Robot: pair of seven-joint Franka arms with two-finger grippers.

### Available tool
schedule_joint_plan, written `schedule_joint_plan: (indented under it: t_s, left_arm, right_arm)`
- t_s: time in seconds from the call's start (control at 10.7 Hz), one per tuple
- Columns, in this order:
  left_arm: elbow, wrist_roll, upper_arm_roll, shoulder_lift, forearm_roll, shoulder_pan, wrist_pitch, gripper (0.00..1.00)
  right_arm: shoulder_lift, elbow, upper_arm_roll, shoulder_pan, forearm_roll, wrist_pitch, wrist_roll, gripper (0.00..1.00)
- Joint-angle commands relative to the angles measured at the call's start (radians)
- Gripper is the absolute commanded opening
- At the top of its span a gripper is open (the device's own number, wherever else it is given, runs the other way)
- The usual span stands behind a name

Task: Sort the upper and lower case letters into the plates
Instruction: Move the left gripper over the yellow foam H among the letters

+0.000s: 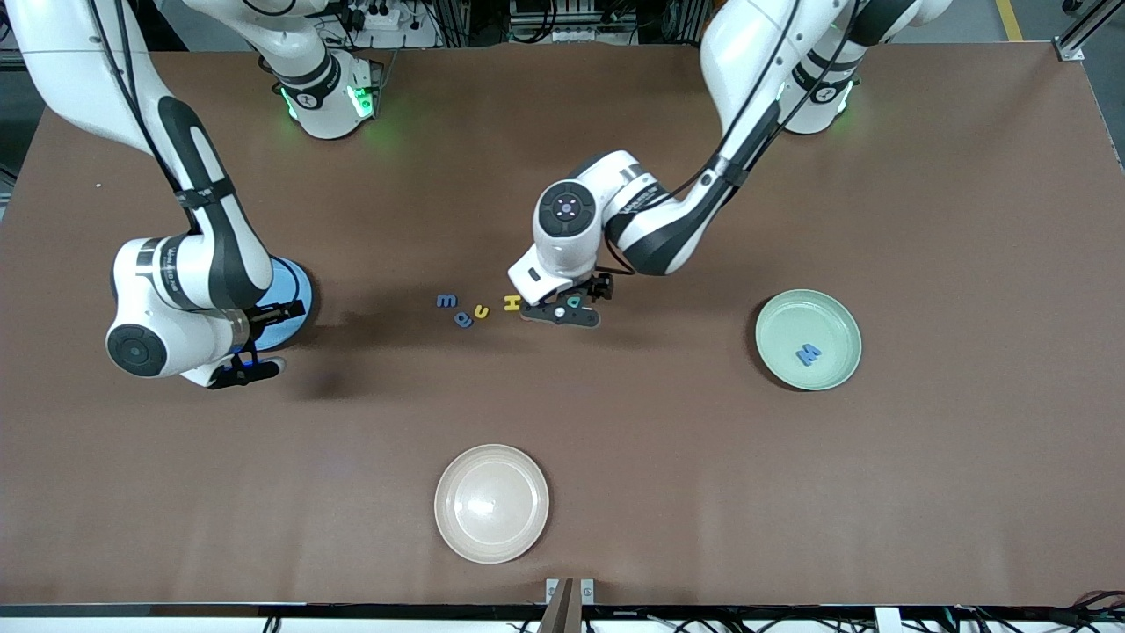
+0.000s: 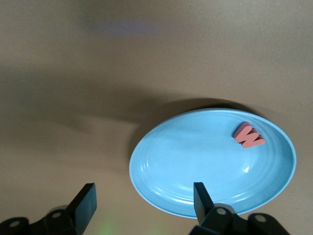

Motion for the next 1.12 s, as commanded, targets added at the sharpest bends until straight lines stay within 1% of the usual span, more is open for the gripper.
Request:
schedule_joint_plan:
  t_s: [0.0, 0.09, 0.19, 0.28, 0.56, 0.66, 0.75, 1.03]
  left_arm:
    - [0.046, -0.118, 0.069, 0.040, 0.033, -0.094, 0.015, 1.00]
    - [0.072, -0.195, 0.083, 0.069, 0.034, -0.124, 0.015, 1.00]
    - [0.113, -0.279, 0.110, 0.103, 0.034, -0.163, 0.015, 1.00]
    - [0.138, -0.327, 0.141, 0.118, 0.033, -0.195, 0.015, 1.00]
    - [0.173, -0.373, 0.146, 0.146, 0.025, -0.200, 0.050, 1.00]
    - [0.181, -0.373, 0.146, 0.158, 0.025, -0.200, 0.075, 1.00]
    - [0.184, -0.376, 0.146, 0.178, 0.024, -0.198, 0.137, 1.00]
    - [0.183, -0.373, 0.140, 0.204, 0.024, -0.201, 0.156, 1.00]
  right_arm:
    - [-0.066, -0.061, 0.007, -0.003, 0.035, 0.024, 0.008, 0.90]
    - [-0.099, -0.114, 0.005, 0.006, 0.057, 0.081, 0.008, 0.93]
    - [-0.135, -0.157, 0.005, 0.032, 0.058, 0.127, 0.022, 0.93]
    - [-0.146, -0.168, 0.004, 0.055, 0.058, 0.136, 0.051, 0.95]
    - [-0.152, -0.189, 0.005, 0.072, 0.058, 0.161, 0.053, 0.99]
    - [-0.152, -0.193, 0.005, 0.072, 0.058, 0.172, 0.053, 1.00]
    - [-0.152, -0.194, 0.005, 0.072, 0.058, 0.170, 0.053, 1.00]
    - [-0.150, -0.191, 0.005, 0.072, 0.058, 0.167, 0.053, 1.00]
